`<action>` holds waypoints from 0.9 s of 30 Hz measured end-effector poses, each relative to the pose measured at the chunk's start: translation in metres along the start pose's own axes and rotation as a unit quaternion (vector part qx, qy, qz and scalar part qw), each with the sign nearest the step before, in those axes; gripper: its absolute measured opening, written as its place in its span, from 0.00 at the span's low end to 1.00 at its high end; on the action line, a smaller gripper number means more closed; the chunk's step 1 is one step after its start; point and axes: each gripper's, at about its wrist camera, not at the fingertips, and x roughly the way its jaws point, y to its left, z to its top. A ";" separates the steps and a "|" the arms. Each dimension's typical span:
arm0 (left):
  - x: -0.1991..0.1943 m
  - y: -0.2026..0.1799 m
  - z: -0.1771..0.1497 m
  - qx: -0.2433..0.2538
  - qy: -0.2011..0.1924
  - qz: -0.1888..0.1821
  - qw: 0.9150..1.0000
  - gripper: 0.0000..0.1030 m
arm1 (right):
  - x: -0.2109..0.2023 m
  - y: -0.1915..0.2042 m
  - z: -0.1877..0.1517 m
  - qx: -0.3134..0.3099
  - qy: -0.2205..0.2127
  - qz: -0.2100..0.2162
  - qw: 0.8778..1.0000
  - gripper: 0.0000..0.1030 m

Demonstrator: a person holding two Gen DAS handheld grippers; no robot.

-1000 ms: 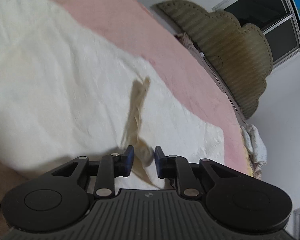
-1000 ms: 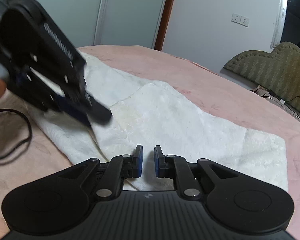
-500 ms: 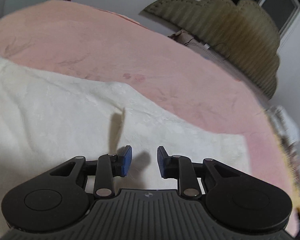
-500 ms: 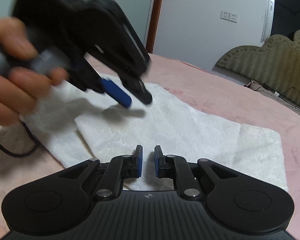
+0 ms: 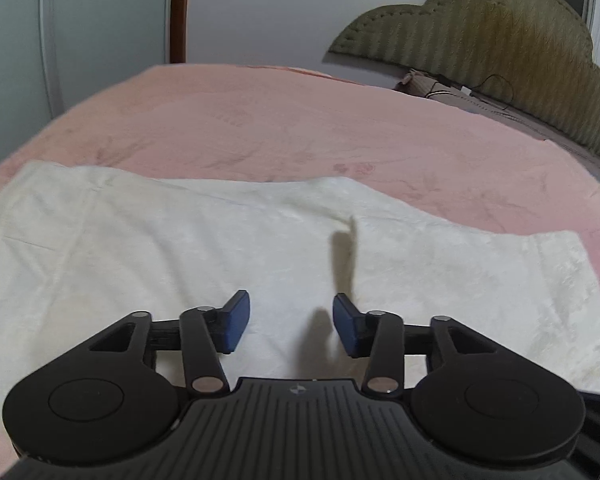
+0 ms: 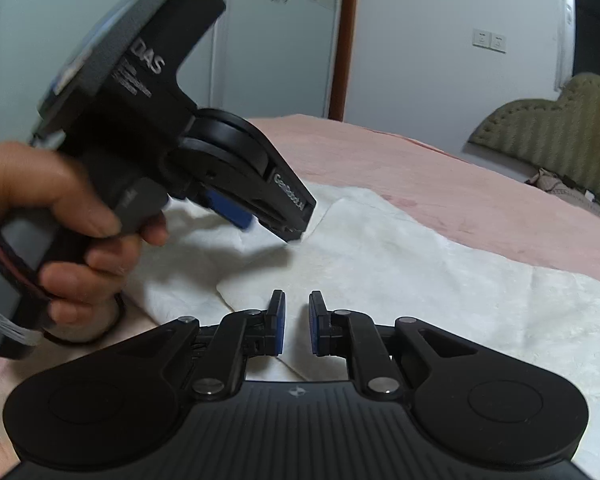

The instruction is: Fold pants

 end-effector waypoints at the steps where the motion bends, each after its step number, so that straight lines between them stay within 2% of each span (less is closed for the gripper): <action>1: -0.002 0.001 -0.002 0.004 -0.003 0.006 1.000 0.58 | 0.002 0.002 -0.001 -0.007 0.002 -0.003 1.000 0.12; 3: -0.007 0.004 -0.005 0.010 -0.008 0.014 1.000 0.68 | 0.003 0.003 -0.002 -0.011 0.003 -0.006 1.000 0.12; 6: -0.009 0.007 -0.010 0.014 -0.014 0.037 0.999 0.76 | 0.003 0.001 -0.002 -0.008 0.004 -0.004 1.000 0.12; 10: -0.008 0.009 -0.020 0.028 -0.017 0.048 0.998 0.77 | 0.004 0.004 -0.002 -0.019 0.004 -0.012 1.000 0.12; 14: -0.007 0.002 -0.027 0.054 -0.032 0.063 0.996 0.90 | 0.005 0.006 -0.003 -0.024 0.004 -0.015 1.000 0.12; 20: -0.008 0.001 -0.033 0.059 -0.044 0.073 0.995 0.94 | 0.005 0.000 -0.002 -0.008 0.005 -0.008 1.000 0.15; 23: -0.008 0.000 -0.035 0.059 -0.047 0.076 0.994 0.95 | 0.006 -0.003 -0.003 0.001 0.005 -0.017 1.000 0.25; 26: -0.005 -0.002 -0.034 0.059 -0.049 0.078 0.994 0.96 | 0.006 -0.011 -0.002 0.026 0.008 -0.020 0.999 0.39; 27: -0.005 -0.002 -0.034 0.059 -0.049 0.079 0.994 0.96 | 0.007 -0.015 -0.002 0.037 0.010 -0.022 0.999 0.48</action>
